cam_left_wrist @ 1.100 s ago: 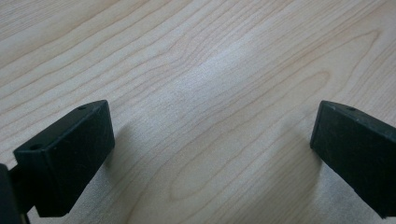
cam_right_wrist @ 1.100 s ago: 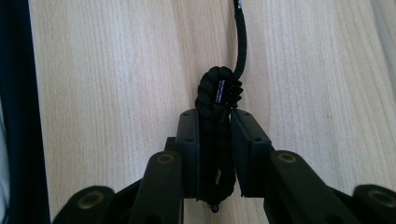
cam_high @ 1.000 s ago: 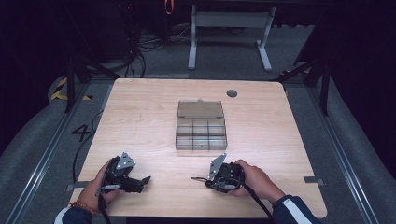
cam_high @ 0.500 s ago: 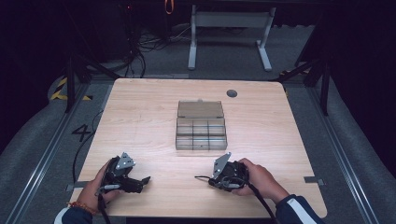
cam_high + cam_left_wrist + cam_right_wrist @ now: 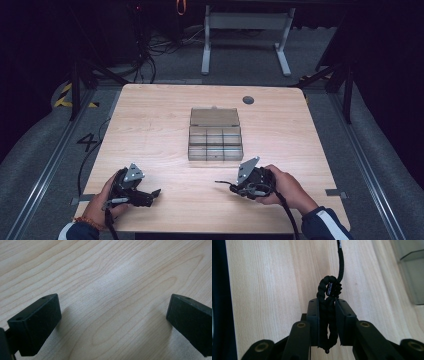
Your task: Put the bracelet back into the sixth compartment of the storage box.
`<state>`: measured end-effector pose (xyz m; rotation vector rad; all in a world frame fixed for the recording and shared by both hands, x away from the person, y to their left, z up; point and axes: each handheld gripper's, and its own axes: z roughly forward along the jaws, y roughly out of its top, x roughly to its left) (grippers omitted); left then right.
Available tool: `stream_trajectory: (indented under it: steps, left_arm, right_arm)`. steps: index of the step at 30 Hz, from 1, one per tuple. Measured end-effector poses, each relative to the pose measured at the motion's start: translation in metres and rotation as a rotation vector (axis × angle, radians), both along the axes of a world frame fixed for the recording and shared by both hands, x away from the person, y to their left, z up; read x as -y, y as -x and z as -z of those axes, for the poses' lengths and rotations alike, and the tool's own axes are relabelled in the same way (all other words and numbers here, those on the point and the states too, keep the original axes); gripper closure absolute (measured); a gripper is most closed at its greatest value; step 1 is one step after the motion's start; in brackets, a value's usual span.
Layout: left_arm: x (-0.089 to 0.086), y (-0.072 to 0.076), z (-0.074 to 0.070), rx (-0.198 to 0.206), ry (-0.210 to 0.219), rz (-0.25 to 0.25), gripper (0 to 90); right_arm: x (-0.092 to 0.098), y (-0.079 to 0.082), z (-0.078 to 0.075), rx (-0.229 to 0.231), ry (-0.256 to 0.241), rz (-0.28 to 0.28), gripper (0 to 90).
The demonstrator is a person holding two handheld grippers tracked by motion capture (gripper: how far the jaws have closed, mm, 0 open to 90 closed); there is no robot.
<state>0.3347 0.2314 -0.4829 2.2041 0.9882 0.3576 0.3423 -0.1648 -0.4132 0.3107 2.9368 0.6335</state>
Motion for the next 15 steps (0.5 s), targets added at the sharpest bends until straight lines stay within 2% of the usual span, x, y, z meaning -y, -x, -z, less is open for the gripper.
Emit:
stream_trajectory:
  steps: [15]
  left_arm:
    - [0.0,0.001,0.0,0.0,0.0,-0.01,0.3]
  right_arm:
    - [0.026,-0.006,-0.019,0.029,-0.044,0.054,75.4]
